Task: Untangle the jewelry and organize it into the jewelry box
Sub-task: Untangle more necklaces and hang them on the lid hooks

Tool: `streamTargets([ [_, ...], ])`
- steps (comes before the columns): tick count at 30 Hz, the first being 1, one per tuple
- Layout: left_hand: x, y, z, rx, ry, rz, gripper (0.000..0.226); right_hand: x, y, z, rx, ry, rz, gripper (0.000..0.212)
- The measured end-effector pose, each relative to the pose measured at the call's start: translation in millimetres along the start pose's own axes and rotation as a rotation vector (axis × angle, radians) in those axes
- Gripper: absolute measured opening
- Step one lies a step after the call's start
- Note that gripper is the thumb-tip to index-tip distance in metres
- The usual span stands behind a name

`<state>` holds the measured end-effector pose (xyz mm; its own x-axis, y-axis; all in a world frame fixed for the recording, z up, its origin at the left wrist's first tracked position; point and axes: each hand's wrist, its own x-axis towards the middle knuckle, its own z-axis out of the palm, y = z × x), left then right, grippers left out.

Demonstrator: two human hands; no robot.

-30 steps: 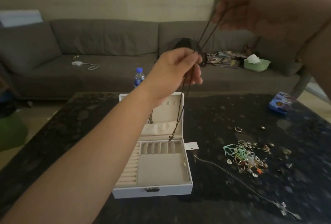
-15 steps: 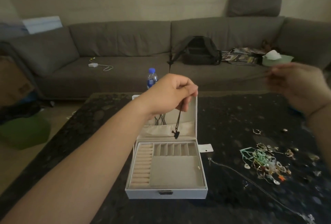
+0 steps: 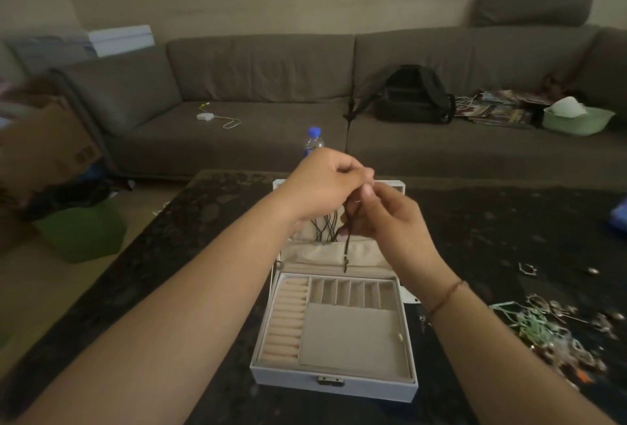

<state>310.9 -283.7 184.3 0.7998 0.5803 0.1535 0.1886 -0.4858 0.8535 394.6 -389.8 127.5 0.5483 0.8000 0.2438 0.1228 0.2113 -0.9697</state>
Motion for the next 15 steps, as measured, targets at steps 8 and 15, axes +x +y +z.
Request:
streamTargets([
  [8,10,-21,-5,-0.04,-0.051,0.051,0.019,34,2,-24,-0.321,-0.061,-0.08,0.009],
  [15,23,-44,0,-0.188,-0.086,0.069,0.019,55,-11,-35,-0.321,-0.127,-0.034,0.024],
])
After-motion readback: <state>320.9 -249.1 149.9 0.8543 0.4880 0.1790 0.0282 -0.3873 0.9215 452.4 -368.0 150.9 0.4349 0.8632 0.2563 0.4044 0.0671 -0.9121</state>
